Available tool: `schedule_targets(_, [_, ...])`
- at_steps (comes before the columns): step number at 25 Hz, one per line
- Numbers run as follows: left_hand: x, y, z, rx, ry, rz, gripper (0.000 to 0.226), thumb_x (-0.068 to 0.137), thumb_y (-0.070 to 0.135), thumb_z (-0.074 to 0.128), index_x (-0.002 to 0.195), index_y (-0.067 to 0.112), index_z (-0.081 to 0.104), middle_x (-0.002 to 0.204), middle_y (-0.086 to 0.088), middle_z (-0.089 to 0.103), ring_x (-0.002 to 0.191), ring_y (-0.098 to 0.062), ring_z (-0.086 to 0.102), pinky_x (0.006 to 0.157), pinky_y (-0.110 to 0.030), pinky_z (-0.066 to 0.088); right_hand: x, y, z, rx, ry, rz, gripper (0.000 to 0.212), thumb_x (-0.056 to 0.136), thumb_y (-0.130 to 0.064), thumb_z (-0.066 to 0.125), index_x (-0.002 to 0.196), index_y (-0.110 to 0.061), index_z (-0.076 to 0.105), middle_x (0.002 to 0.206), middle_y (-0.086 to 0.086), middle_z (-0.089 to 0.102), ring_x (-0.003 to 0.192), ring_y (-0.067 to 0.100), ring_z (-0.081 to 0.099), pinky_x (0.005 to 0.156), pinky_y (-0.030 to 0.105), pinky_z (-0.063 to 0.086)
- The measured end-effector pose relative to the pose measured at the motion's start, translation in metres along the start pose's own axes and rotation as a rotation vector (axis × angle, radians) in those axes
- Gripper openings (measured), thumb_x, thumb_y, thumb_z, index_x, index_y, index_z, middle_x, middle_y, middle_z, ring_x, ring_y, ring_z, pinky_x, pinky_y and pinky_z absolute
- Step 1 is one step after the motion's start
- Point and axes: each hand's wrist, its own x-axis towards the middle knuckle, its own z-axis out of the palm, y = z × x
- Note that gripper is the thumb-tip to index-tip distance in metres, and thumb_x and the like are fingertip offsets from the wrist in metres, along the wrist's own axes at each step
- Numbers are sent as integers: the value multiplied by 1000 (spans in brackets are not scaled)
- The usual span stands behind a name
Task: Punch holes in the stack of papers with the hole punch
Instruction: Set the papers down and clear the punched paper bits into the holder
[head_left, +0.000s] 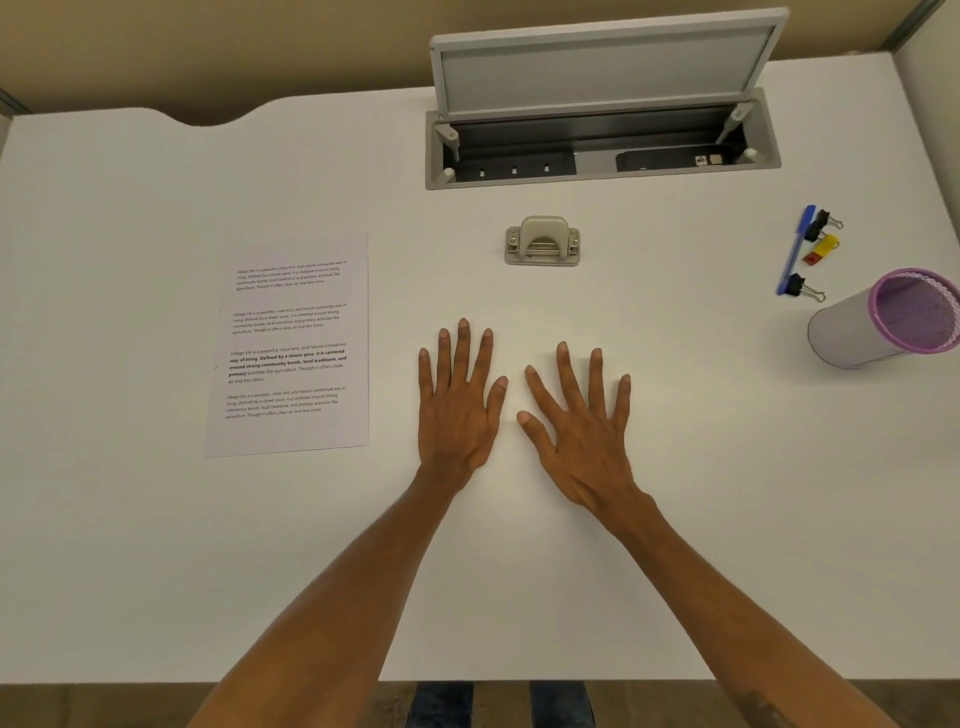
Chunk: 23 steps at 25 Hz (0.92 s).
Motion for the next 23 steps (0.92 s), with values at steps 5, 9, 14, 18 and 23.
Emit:
schedule_targets(5, [0, 3, -1, 13, -11, -18, 62, 108, 49, 17, 162, 24, 0, 171, -6, -3, 158, -29, -5, 126, -57, 6, -1, 4, -13, 617, 230, 180, 35, 97, -10, 64, 131, -12, 60, 137, 2, 54, 114, 18, 60, 99, 13, 43])
schedule_targets(9, [-1, 2, 0, 16, -8, -15, 62, 108, 49, 20, 162, 24, 1, 171, -5, -3, 158, -29, -4, 126, -56, 9, 20, -13, -16, 763, 273, 260, 26, 89, -2, 71, 114, -8, 64, 108, 2, 63, 87, 8, 60, 79, 0, 41])
schedule_targets(14, [-1, 2, 0, 4, -8, -15, 62, 108, 49, 20, 162, 24, 2, 171, -4, -2, 158, -28, -4, 126, -56, 9, 42, -16, -20, 794, 308, 264, 27, 88, -1, 72, 114, -6, 66, 107, 3, 65, 89, 10, 61, 81, 0, 42])
schedule_targets(18, [-1, 2, -2, 1, -12, -18, 61, 108, 48, 19, 162, 25, 1, 171, -4, -3, 158, -28, -5, 126, -56, 9, 46, 22, -28, 761, 262, 196, 21, 91, -9, 70, 111, -12, 72, 107, -2, 69, 97, 9, 63, 90, 20, 51])
schedule_targets(23, [0, 2, -2, 11, -23, -23, 61, 108, 47, 17, 162, 25, -1, 171, -4, -4, 158, -28, -6, 126, -56, 9, 54, 32, -24, 633, 1, 66, 30, 89, -19, 73, 119, -20, 73, 114, -5, 60, 104, 10, 51, 86, 7, 36])
